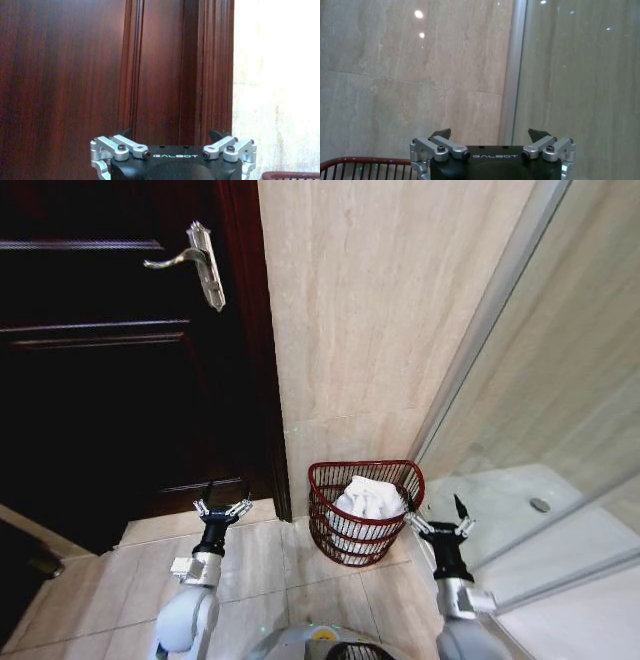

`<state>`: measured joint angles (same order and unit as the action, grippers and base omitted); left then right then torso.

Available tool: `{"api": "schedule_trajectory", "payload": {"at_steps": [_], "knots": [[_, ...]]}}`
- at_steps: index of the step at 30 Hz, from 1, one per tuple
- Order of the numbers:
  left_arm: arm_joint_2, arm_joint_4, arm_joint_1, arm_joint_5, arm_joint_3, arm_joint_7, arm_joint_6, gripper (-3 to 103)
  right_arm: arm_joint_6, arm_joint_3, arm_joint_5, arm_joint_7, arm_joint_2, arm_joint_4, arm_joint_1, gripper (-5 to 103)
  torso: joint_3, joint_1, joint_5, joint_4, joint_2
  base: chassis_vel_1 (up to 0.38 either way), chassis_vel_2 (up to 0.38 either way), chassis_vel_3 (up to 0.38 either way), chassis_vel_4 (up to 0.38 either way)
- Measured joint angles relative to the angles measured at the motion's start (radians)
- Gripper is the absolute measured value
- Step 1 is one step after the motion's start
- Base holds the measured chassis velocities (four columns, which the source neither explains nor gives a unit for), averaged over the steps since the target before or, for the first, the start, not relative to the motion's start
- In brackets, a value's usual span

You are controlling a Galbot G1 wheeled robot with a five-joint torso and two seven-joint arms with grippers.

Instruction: Discard the used towel into the hamper.

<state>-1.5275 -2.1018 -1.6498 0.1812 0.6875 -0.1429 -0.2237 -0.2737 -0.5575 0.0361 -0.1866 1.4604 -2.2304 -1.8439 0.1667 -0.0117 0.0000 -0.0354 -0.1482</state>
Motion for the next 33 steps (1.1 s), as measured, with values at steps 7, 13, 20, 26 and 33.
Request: {"api": "schedule_trajectory", "payload": {"at_steps": [7, 13, 20, 26, 33], "knots": [[-0.006, -0.029, -0.038, 0.003, 0.001, -0.033, -0.030, 100, -0.017, 0.033, 0.014, -0.067, -0.009, -0.037, -0.038, 100, 0.000, 0.000, 0.0000, -0.0001, 0.000, 0.000, 0.000, 0.000, 0.000], [-0.001, -0.035, -0.043, 0.007, 0.008, -0.046, -0.047, 100, -0.028, 0.042, 0.031, -0.088, -0.009, -0.042, -0.043, 100, 0.000, 0.000, 0.0000, -0.0001, 0.000, 0.000, 0.000, 0.000, 0.000], [-0.007, -0.035, -0.056, 0.007, 0.005, -0.085, -0.084, 100, -0.062, 0.042, 0.032, -0.096, -0.013, -0.033, -0.069, 100, 0.000, 0.000, 0.0000, 0.0000, 0.000, 0.039, -0.031, -0.040, 0.026], [-0.017, -0.012, -0.056, -0.001, -0.001, -0.089, -0.113, 100, -0.122, 0.032, 0.030, -0.103, -0.017, -0.008, -0.105, 100, 0.000, 0.000, 0.0000, 0.0000, 0.000, 0.045, -0.059, -0.049, 0.076], [-0.013, -0.004, -0.057, -0.001, -0.001, -0.095, -0.122, 100, -0.153, 0.034, 0.035, -0.118, -0.019, 0.007, -0.122, 100, 0.000, 0.000, 0.0000, 0.0000, 0.000, 0.042, -0.057, -0.052, 0.061]]}}
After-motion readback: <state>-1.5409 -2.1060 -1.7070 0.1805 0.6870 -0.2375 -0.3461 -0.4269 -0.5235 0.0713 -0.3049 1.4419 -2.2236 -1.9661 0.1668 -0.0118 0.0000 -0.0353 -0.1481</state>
